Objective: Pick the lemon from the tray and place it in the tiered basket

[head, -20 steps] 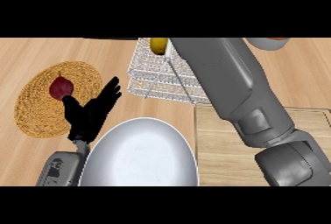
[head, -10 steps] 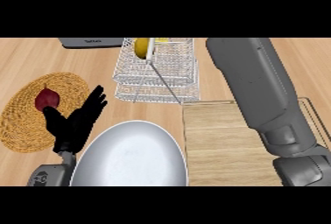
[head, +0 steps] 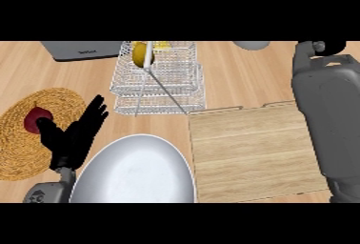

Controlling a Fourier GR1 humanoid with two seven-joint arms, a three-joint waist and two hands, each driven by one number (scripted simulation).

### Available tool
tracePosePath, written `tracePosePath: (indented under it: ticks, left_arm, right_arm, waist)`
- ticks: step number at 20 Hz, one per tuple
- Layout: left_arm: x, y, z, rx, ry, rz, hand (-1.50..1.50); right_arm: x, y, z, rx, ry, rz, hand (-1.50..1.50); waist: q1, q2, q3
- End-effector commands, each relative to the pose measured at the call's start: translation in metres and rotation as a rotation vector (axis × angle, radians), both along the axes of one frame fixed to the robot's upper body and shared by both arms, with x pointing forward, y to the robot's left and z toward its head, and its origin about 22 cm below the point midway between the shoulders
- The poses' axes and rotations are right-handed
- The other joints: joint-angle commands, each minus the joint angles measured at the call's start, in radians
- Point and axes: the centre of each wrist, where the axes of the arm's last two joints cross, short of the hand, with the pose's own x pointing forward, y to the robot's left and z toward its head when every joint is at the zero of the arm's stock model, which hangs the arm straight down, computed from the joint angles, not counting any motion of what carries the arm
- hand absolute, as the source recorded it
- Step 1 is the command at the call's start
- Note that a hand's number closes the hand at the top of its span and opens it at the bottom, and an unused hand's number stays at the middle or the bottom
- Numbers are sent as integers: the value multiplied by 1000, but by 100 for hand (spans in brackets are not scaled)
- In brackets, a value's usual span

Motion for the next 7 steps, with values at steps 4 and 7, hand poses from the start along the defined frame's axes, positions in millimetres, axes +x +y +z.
tracePosePath:
  ticks: [4, 7]
  left_arm:
    - [-9, 4, -5, -6, -14, 18, 0]
    - [-6, 13, -4, 3, -6, -4, 0]
  right_arm:
    - [-80, -69, 9, -43, 34, 24, -150]
    - [-127, -92, 20, -42, -27, 14, -150]
  waist:
    - [-8, 4, 0]
    - [-1, 11, -1]
